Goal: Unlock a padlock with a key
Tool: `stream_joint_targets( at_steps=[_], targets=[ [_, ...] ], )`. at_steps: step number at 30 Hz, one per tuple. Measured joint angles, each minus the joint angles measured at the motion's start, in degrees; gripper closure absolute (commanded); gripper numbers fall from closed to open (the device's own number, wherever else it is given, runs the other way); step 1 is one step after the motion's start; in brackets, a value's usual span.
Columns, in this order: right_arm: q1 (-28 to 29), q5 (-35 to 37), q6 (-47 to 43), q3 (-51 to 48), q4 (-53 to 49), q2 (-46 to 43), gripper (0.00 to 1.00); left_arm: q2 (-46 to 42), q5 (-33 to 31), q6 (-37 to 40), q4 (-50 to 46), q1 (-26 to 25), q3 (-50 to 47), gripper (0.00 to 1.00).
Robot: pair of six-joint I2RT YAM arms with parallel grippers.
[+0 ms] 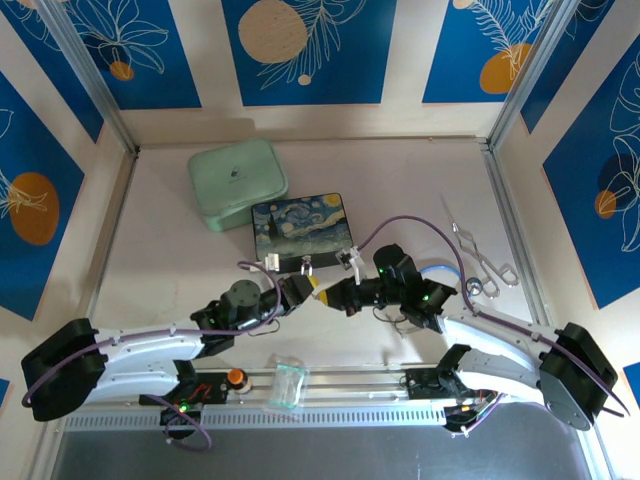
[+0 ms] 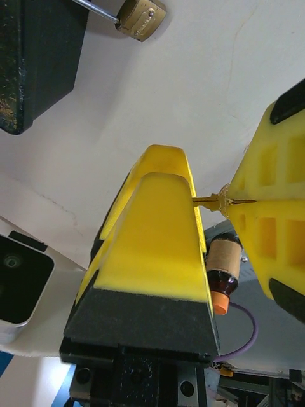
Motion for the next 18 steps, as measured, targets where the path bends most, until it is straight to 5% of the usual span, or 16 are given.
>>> stream_joint_targets(
  at_steps=[16,17,18],
  targets=[
    [0.7,0.5,0.3,0.0,1.8,1.2,1.00,0.0,-0.6,-4.0,-0.3,0.0,-0.6,1.00],
    [0.7,0.5,0.4,0.0,1.8,1.3,0.98,0.0,-0.7,-3.9,-0.4,0.0,-0.6,1.00],
    [0.7,0.7,0.6,0.0,2.0,1.4,0.85,0.0,-0.9,-3.9,-0.5,0.0,-0.6,1.00]
  ],
)
